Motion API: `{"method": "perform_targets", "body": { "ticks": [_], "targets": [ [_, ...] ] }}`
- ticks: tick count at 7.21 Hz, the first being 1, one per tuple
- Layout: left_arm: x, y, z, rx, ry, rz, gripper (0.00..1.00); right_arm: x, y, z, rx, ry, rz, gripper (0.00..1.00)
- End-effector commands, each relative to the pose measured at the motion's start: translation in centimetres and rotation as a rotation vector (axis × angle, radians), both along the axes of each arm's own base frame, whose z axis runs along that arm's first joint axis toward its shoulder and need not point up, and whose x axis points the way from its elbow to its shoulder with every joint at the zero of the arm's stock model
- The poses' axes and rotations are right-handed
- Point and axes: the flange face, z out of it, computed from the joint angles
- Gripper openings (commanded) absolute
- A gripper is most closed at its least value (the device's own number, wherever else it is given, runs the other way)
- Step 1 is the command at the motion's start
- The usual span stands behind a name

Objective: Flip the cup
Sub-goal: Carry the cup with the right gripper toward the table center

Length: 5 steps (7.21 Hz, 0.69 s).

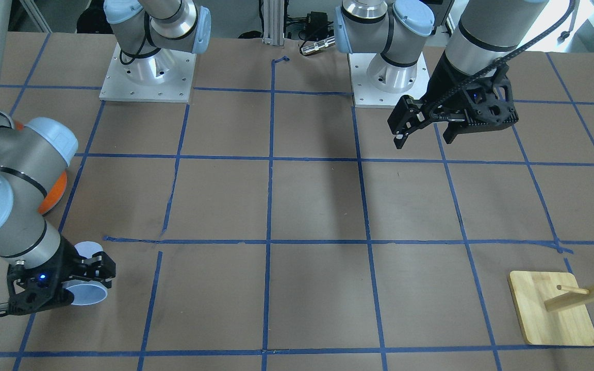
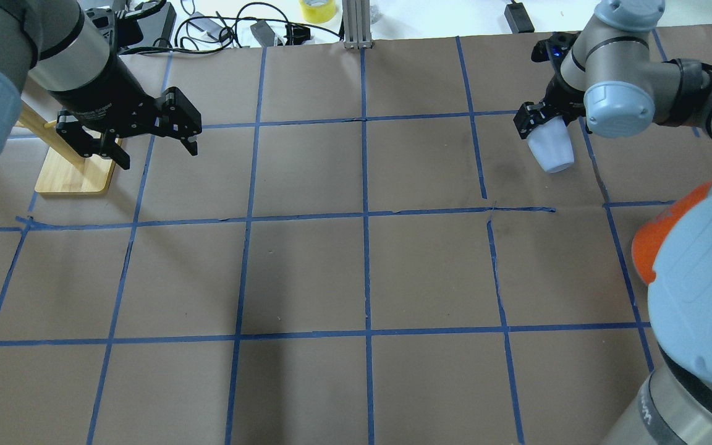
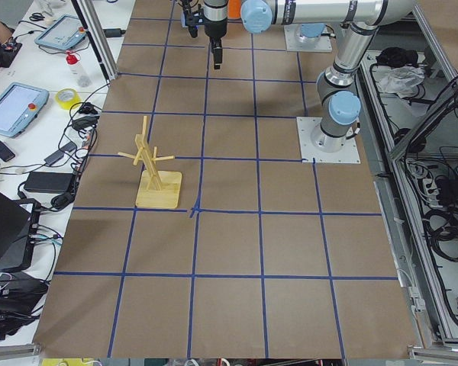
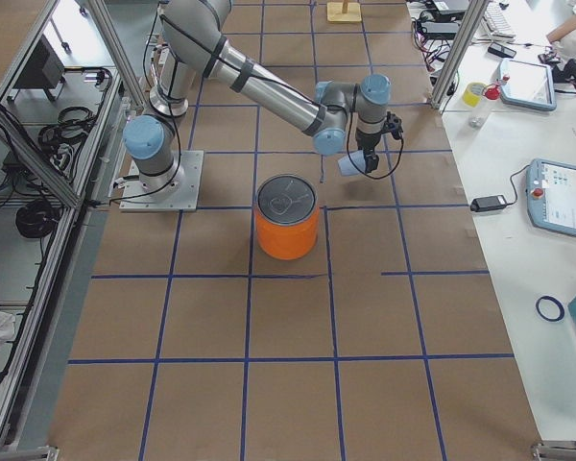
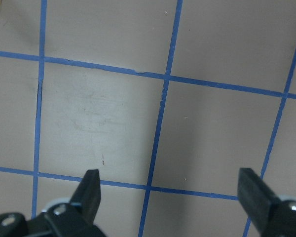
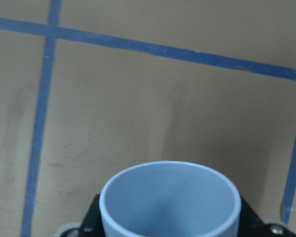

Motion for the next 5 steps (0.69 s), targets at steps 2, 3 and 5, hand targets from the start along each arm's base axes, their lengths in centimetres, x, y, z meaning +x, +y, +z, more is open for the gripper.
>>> {"method": "perform_targets", "body": {
  "ticks": [2,3,5],
  "targets": [
    [1.1,-0.2,0.1,-0.012,-0.009,0.010,1.00,15.8,2.7,0.9,-0.035,0.001,0.381,0.15],
    [3.4,-0.8,0.4,-0.023,-0.014,0.046,1.00,21.1,4.2,1.5,-0.058,0.006,0.489,0.15],
    [7.1,-1.2,0.8,-0.018,-0.019,0.080,1.00,29.3,7.6,0.8,-0.111,0.028,0.678,0.15]
  ]
}}
